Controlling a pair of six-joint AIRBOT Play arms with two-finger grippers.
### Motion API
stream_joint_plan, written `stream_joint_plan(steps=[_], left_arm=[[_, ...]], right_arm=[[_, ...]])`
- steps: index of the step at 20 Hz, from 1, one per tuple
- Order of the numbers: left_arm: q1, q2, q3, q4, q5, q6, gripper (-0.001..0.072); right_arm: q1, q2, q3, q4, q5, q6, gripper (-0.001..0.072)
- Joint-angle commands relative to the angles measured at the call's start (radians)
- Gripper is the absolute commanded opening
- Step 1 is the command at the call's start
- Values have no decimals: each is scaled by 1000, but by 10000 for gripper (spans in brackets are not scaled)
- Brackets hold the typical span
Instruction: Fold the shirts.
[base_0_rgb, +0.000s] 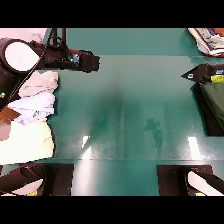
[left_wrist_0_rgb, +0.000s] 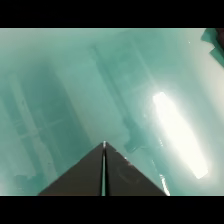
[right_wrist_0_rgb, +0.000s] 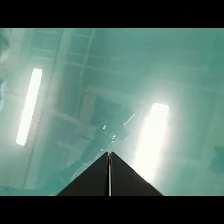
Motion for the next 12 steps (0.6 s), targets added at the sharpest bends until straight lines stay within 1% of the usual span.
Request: stream_joint_plan(steps=[1,12], left_arm=[[0,0,0,1,1,0,20],[0,0,0,0,13,0,20]], right_arm=[[5,0,1,0,0,-1,15],[5,0,1,0,0,-1,15]])
